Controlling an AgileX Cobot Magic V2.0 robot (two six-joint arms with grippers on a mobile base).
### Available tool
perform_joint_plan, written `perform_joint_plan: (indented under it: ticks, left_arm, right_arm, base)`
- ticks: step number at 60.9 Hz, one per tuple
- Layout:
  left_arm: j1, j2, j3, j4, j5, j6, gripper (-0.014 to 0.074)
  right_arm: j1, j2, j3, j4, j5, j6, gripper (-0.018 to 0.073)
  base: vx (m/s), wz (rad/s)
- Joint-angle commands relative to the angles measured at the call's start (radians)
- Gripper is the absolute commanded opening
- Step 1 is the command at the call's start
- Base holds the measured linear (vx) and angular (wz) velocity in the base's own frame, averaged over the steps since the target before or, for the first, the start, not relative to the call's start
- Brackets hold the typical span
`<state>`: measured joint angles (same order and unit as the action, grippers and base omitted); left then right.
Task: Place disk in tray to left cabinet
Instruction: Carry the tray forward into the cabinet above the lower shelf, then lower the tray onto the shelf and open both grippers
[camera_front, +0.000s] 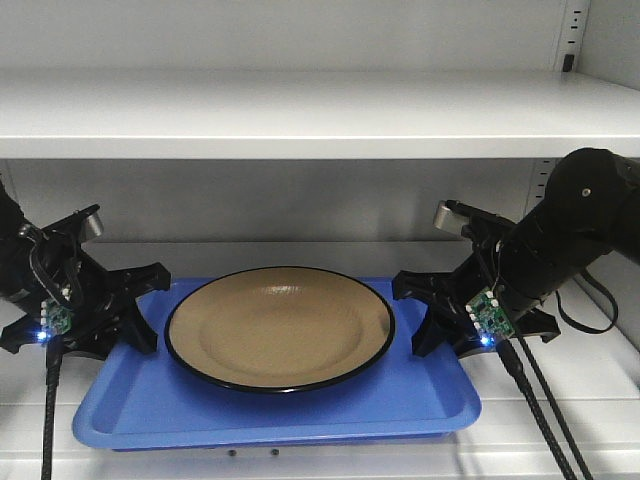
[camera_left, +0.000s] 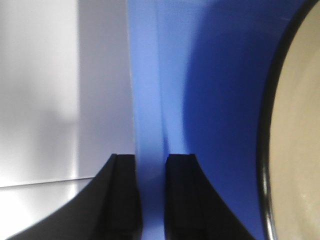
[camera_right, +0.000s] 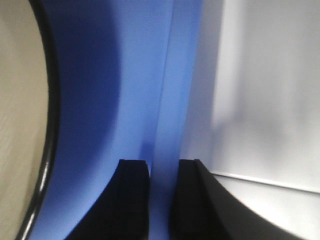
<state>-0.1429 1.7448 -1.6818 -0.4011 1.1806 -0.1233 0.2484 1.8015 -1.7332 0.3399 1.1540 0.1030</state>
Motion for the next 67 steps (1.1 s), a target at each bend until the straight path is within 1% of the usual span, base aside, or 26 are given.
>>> perform_joint_plan:
  ticks: [1,8,20,29,36,43,46,51,55,63,67]
  left_arm:
    - [-0.034,-0.055,-0.038,-0.173,-0.078,0.006,0.0000]
    - [-0.034,-0.039,-0.038,-0.149,-0.128,0.006,0.0000]
    - [-0.034,-0.005,-0.036,-0.148,-0.228,0.006,0.0003]
    - [-0.034,0.023,-0.036,-0.148,-0.262,0.007,0.0013]
    - [-0.034,0.033,-0.036,-0.148,-0.277,0.008,0.0041]
    - [-0.034,0.034,-0.036,-0.148,-0.285,0.025,0.0094]
    - [-0.034,0.034,-0.036,-0.148,-0.285,0.053,0.0127]
    - [-0.034,0.034,-0.036,-0.139,-0.287,0.123,0.0183]
    - [-0.034,0.034,-0.036,-0.128,-0.290,0.164,0.0242]
    - [-0.034,0.034,-0.036,-0.128,-0.299,0.173,0.0349]
    - [-0.034,0.034,-0.036,-0.126,-0.300,0.173,0.0383]
  right_arm:
    - [0.030,-0.028,-0.042,0.190,-0.105,-0.010,-0.0006]
    - [0.030,-0.002,-0.042,0.190,-0.158,-0.010,-0.0006]
    - [0.030,0.028,-0.042,0.186,-0.239,-0.010,-0.0003]
    - [0.030,0.033,-0.042,0.180,-0.277,-0.012,0.0001]
    - [0.030,0.033,-0.042,0.163,-0.292,-0.065,0.0013]
    - [0.030,0.033,-0.042,0.160,-0.290,-0.094,0.0032]
    - [0.030,0.033,-0.042,0.160,-0.294,-0.111,0.0041]
    - [0.030,0.033,-0.042,0.151,-0.296,-0.134,0.0064]
    - [0.030,0.033,-0.042,0.144,-0.292,-0.134,0.0087]
    - [0.030,0.033,-0.042,0.143,-0.308,-0.134,0.0158]
    - [0.030,0.033,-0.042,0.137,-0.316,-0.134,0.0200]
  base:
    - [0.00,0.00]
    - [0.00,0.00]
    - [0.00,0.00]
    - [0.00,0.00]
    - [0.00,0.00]
    - [0.00,0.00]
    - [0.00,0.00]
    - [0.00,0.00]
    - [0.00,0.00]
    - [0.00,0.00]
    - [0.00,0.00]
